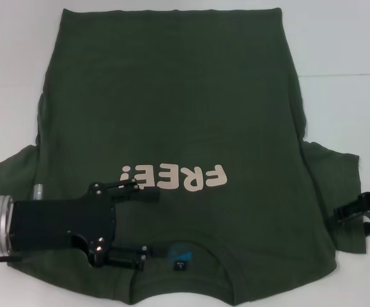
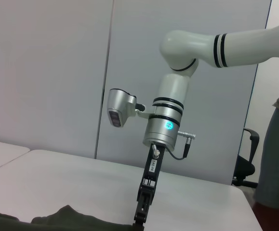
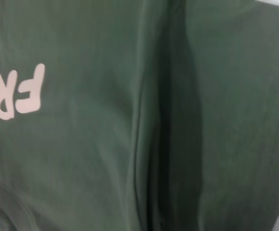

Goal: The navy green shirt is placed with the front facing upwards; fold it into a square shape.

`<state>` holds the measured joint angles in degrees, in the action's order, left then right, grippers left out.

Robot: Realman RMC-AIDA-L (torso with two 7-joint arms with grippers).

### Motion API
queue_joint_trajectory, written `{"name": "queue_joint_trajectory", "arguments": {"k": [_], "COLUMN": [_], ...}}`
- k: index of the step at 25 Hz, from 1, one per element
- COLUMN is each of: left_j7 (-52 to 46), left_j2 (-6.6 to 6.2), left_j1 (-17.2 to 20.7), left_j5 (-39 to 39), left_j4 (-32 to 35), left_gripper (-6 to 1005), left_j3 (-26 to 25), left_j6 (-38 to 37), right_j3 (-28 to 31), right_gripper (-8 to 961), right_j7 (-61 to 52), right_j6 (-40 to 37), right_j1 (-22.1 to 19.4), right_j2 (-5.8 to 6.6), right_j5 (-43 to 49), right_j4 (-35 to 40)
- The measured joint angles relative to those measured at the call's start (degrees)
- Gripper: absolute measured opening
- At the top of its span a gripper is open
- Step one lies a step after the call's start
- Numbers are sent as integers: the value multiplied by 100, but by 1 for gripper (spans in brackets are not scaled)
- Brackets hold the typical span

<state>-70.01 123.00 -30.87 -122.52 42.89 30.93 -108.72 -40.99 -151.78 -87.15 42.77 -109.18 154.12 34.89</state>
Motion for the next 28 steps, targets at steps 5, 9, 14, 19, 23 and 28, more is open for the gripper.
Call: {"name": "queue_joint_trajectory", "arguments": {"k": [5, 9, 14, 19, 23, 28], "left_j7": [6, 6, 5, -2, -3, 0], "left_j2": [4, 4, 4, 5, 5, 5], "left_j1": [3, 7, 13, 12, 15, 24], "left_j5": [0, 0, 0, 0, 0, 0], "left_j4": [0, 0, 0, 0, 0, 0], "left_gripper": [913, 913, 913, 913, 913, 913], "left_j3": [0, 0, 0, -11, -18, -21], "left_j6": [1, 6, 14, 18, 18, 18], "right_j3": [-11, -36, 0, -19, -42, -60], "right_gripper": [809, 804, 797, 511, 337, 244], "right_j7": [-1, -42, -47, -6, 14, 30], "right_j6": [-14, -35, -42, -55, -65, -66], "right_j1": [9, 11, -10, -22, -23, -22], "right_j2": [1, -1, -2, 12, 10, 2], "right_j5": [-40, -41, -38, -39, -17, -4], "right_j4": [0, -1, 43, 61, 64, 68]}}
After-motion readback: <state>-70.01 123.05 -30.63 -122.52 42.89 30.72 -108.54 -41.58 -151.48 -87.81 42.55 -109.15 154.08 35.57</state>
